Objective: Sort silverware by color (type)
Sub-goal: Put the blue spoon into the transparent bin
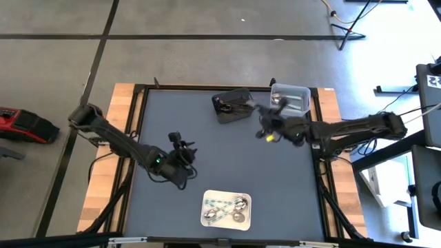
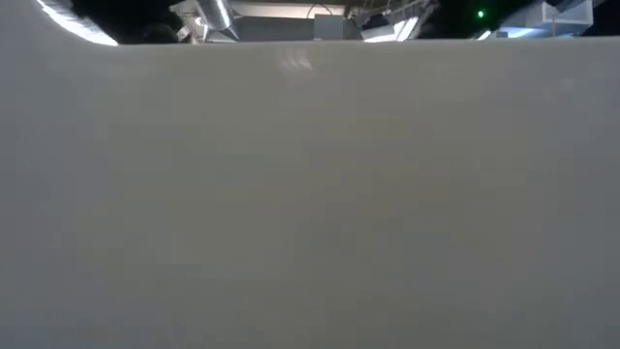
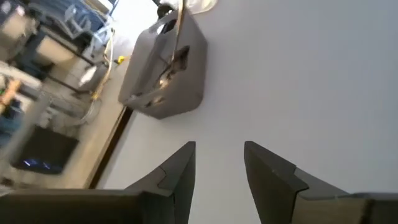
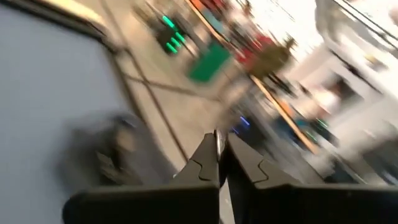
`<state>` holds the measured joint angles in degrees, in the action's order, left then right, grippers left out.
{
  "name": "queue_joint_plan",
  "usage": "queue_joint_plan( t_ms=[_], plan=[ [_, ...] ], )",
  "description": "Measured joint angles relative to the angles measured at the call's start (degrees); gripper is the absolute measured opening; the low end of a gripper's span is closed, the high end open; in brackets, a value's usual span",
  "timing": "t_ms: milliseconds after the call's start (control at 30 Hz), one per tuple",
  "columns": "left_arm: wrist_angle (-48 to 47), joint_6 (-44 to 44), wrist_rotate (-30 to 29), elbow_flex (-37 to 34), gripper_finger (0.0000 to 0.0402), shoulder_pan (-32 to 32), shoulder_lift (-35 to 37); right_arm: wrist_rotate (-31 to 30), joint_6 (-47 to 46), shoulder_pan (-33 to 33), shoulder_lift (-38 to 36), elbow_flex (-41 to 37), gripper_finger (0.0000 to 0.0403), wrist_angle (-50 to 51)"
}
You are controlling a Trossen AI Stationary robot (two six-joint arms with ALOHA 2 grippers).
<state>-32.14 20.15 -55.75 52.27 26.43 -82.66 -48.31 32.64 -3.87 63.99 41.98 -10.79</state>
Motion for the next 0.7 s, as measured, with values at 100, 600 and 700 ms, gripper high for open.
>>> queue_joint_plan(
  t_ms=[100,600,700],
  plan=[
    [3.7,0.4,2.2,-5.3,0.0132,-1.0,5.7,-4.7,0.4,5.4,-3.2,0.0,0.0001,6.5],
    [22.4,-4.2,7.2,-24.0,0.0132,-6.5,27.0,2.5,-8.4,36.6,1.7,0.0,0.0001,26.3],
    [22.4,-4.2,7.2,-24.0,0.0132,-7.0,27.0,2.5,-9.9,39.8,4.3,0.0,0.0001,27.1]
  ],
)
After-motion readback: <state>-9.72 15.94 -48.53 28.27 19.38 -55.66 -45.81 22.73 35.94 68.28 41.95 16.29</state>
